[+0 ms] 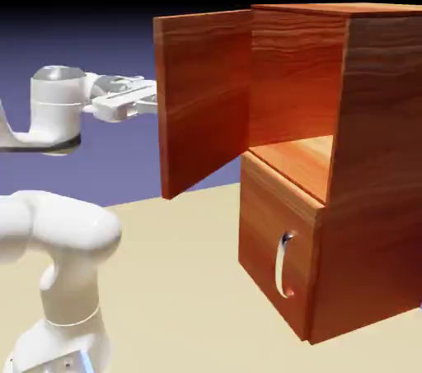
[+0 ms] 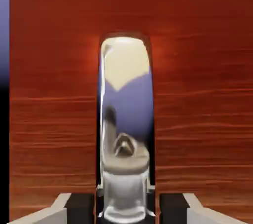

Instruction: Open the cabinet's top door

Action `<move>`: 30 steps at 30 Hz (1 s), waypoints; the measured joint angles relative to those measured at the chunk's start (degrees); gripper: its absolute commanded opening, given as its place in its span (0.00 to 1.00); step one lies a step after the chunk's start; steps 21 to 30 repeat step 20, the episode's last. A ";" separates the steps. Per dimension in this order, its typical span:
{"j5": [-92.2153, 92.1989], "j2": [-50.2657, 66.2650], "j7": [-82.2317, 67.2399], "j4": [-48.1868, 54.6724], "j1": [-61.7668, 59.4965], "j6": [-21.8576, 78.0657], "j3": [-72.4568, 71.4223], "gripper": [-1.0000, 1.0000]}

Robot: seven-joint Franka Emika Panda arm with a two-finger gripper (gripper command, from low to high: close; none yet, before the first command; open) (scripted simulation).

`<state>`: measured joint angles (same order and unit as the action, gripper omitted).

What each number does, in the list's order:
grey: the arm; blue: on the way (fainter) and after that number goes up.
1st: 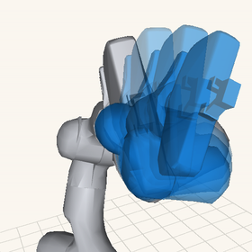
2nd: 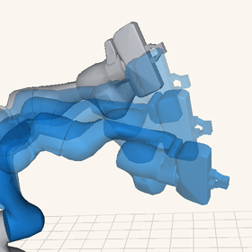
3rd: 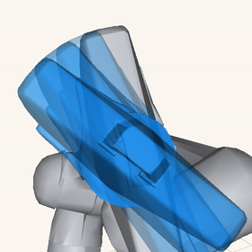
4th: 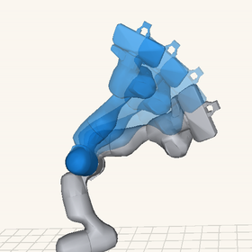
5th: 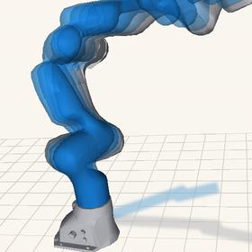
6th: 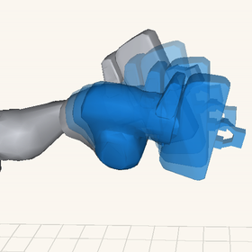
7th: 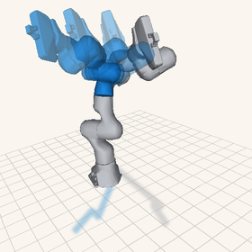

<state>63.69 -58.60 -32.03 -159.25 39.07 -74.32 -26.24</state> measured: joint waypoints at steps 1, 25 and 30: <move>-1.45 2.08 0.95 1.59 -1.17 1.49 -1.56 0.00; -17.78 40.42 21.52 36.99 -29.27 34.58 -30.40 1.00; -17.78 40.42 21.52 36.99 -29.27 34.58 -30.40 1.00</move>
